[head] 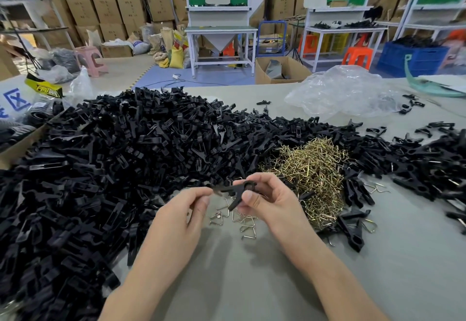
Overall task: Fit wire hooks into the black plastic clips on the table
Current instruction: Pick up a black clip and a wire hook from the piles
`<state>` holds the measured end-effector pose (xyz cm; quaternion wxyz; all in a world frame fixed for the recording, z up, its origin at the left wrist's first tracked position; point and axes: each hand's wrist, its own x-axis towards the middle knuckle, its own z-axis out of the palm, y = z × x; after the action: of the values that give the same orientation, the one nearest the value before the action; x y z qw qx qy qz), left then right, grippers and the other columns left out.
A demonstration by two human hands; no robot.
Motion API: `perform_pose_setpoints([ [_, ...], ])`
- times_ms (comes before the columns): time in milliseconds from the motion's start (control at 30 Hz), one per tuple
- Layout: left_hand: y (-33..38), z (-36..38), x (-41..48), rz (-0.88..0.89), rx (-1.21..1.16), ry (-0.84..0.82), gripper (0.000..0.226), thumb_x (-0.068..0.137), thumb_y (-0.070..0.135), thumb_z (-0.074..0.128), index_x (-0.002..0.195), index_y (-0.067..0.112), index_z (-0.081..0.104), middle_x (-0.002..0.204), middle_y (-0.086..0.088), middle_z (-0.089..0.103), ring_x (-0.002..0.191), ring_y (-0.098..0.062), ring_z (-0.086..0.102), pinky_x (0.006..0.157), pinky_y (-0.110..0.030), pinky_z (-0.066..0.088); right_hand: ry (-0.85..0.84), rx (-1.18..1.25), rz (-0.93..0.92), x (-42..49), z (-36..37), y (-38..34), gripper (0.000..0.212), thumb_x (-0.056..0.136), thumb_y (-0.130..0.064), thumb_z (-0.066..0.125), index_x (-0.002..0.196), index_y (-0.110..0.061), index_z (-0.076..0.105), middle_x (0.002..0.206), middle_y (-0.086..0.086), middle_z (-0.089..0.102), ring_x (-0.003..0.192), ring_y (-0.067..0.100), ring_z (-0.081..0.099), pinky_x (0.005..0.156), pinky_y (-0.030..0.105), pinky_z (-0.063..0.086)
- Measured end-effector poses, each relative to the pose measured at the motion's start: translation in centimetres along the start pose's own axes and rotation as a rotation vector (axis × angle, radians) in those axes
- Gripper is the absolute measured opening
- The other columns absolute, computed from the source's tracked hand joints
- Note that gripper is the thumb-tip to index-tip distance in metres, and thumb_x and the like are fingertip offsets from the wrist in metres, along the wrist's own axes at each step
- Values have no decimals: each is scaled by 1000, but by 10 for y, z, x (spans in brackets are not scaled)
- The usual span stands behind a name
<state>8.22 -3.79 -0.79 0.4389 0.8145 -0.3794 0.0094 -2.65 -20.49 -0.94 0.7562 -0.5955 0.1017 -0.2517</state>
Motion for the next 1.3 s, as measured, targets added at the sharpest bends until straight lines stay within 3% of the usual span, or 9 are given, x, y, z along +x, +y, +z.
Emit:
perform_pose_setpoints([
  [167, -4, 8, -1, 172, 387, -113, 28, 95, 40, 58, 120, 32, 67, 107, 19, 60, 100, -11, 52, 88, -33, 43, 182, 147, -9, 6, -6, 2, 31, 71, -16, 76, 100, -12, 66, 80, -4, 70, 77, 19, 71, 74, 24, 59],
  [433, -1, 15, -1, 139, 461, -200, 23, 96, 47, 56, 112, 32, 65, 106, 16, 57, 106, -13, 53, 93, -31, 39, 192, 148, -10, 5, -4, 1, 31, 77, -11, 73, 106, -8, 62, 71, -15, 69, 74, 14, 70, 73, 22, 59],
  [533, 3, 12, -1, 120, 354, -164, 5, 94, 39, 62, 96, 35, 59, 89, 23, 55, 98, -9, 54, 86, -29, 41, 200, 156, 0, 5, -5, 0, 37, 72, -16, 74, 106, -9, 63, 73, -12, 70, 74, 15, 71, 73, 22, 59],
  [633, 7, 9, 0, -12, 90, -66, 12, 92, 32, 67, 88, 42, 61, 88, 23, 62, 90, 0, 56, 77, -16, 42, 204, 174, 18, 5, -6, 0, 37, 71, -16, 75, 105, -10, 64, 79, -6, 71, 76, 18, 72, 73, 23, 59],
  [733, 14, 6, 1, -130, -175, 3, 19, 91, 30, 68, 92, 48, 69, 89, 25, 70, 70, 9, 56, 65, -14, 40, 184, 184, 37, 6, -4, 2, 31, 71, -16, 76, 101, -15, 69, 94, 6, 70, 80, 20, 72, 75, 23, 59],
  [867, 18, 4, 4, -245, -423, 9, 15, 91, 24, 69, 90, 37, 75, 86, 12, 77, 74, 8, 65, 69, -6, 45, 93, 132, 22, 5, -2, 1, 26, 77, -17, 73, 100, -29, 76, 115, 7, 73, 96, 20, 72, 81, 22, 57],
  [1067, 24, 8, 6, -508, -938, 74, 12, 91, 9, 66, 100, 4, 71, 81, -11, 75, 77, -21, 74, 66, -21, 58, 32, 125, 29, 3, 1, 0, 26, 80, -20, 75, 105, -29, 77, 116, 4, 74, 94, 12, 72, 83, 22, 57],
  [1200, 26, 13, 5, -513, -938, 3, 18, 95, 10, 61, 110, 9, 72, 77, -7, 70, 72, -13, 67, 68, -23, 57, -6, 159, 59, 2, 2, 1, 26, 77, -20, 78, 103, -26, 76, 117, 8, 74, 100, 20, 73, 84, 23, 57],
  [1300, 27, 15, 3, -531, -936, -5, 18, 97, 13, 60, 102, 12, 78, 75, -5, 69, 72, -12, 63, 70, -26, 51, -15, 178, 91, 1, 3, 1, 28, 77, -14, 77, 105, -18, 73, 110, 11, 75, 99, 22, 73, 82, 23, 57],
])
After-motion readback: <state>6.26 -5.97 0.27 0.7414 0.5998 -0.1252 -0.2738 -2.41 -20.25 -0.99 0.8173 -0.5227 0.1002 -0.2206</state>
